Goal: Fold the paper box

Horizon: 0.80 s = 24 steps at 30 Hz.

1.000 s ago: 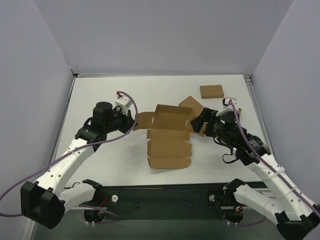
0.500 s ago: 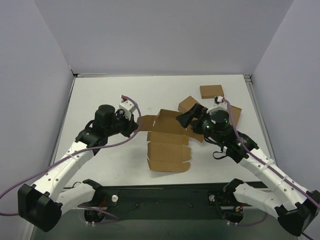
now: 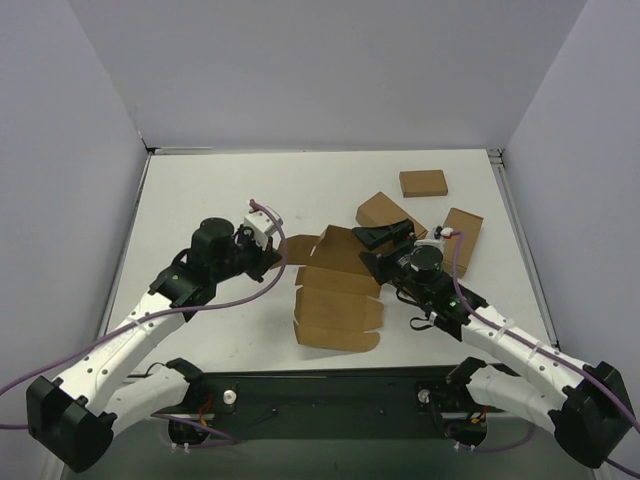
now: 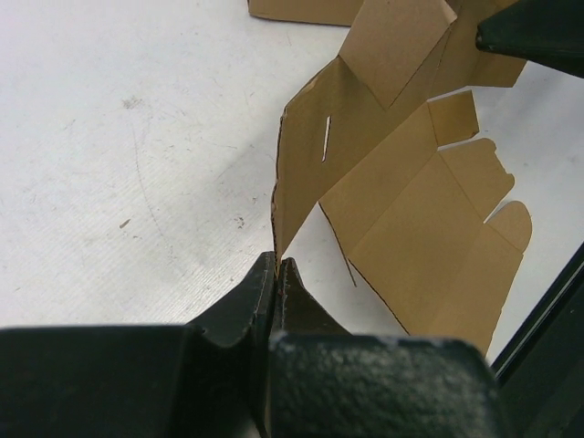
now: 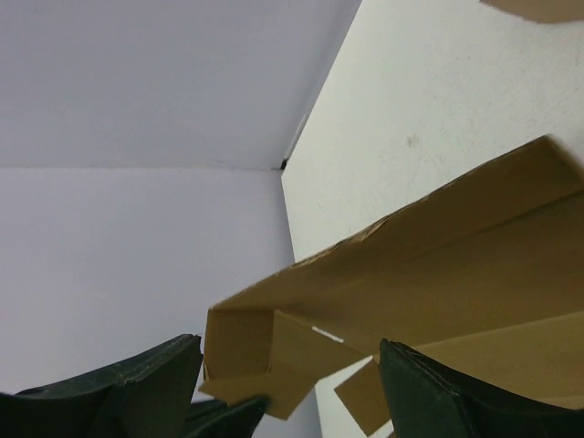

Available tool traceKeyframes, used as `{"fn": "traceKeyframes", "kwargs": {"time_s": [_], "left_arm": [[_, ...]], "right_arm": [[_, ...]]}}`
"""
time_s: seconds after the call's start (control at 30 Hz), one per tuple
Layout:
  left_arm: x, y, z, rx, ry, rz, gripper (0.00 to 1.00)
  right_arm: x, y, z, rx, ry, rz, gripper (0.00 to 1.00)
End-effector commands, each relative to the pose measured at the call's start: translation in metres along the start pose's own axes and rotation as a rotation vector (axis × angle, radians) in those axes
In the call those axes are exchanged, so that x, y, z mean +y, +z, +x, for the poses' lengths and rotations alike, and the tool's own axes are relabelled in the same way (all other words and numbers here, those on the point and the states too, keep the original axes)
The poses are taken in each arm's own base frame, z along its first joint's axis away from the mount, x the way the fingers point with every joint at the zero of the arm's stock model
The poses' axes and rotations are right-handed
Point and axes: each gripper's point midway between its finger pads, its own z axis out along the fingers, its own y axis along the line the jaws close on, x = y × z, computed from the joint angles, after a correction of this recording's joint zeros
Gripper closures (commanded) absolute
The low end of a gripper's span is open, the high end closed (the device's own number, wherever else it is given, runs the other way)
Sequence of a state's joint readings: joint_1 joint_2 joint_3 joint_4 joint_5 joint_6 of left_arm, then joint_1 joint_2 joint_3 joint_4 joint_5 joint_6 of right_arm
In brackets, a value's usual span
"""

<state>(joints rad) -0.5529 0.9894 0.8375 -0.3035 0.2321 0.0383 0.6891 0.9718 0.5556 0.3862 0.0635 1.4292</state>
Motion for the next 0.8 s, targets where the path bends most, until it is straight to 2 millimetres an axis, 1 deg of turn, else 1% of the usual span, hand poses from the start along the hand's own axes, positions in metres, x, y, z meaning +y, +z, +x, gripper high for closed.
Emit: {"fn": "traceKeyframes", "kwargs": {"time_s": [0.0, 0.17, 0.37, 0.57, 0.6, 0.67, 0.7, 0.77], "left_arm": [[-0.006, -0.005, -0.018, -0.075, 0.05, 0.013, 1.0], [-0.012, -0.006, -0.02, -0.085, 0.07, 0.029, 1.0], [-0.02, -0.007, -0.018, -0.082, 0.104, 0.043, 1.0], [-0.018, -0.008, -0.018, -0.087, 0.123, 0.027, 1.0], [-0.02, -0.009, -0.019, -0.091, 0.127, 0.031, 1.0], [-0.02, -0.008, -0.018, -0.089, 0.131, 0.029, 1.0], [-0.019, -0.008, -0.017, -0.088, 0.13, 0.025, 1.0], [-0.019, -0.007, -0.016, -0.083, 0.131, 0.022, 1.0]], "right_arm": [[0.013, -0.004, -0.032, -0.109, 0.178, -0.089, 0.21], [0.007, 0.001, -0.035, -0.103, 0.246, -0.089, 0.22], [0.002, 0.007, -0.035, -0.098, 0.264, -0.079, 0.24], [-0.011, 0.013, -0.03, -0.084, 0.268, -0.045, 0.26], [-0.014, 0.015, -0.029, -0.083, 0.272, -0.038, 0.26], [-0.015, 0.016, -0.027, -0.073, 0.275, -0.041, 0.28], [-0.017, 0.017, -0.025, -0.069, 0.274, -0.034, 0.31], [-0.019, 0.018, -0.023, -0.059, 0.265, -0.029, 0.35]]}}
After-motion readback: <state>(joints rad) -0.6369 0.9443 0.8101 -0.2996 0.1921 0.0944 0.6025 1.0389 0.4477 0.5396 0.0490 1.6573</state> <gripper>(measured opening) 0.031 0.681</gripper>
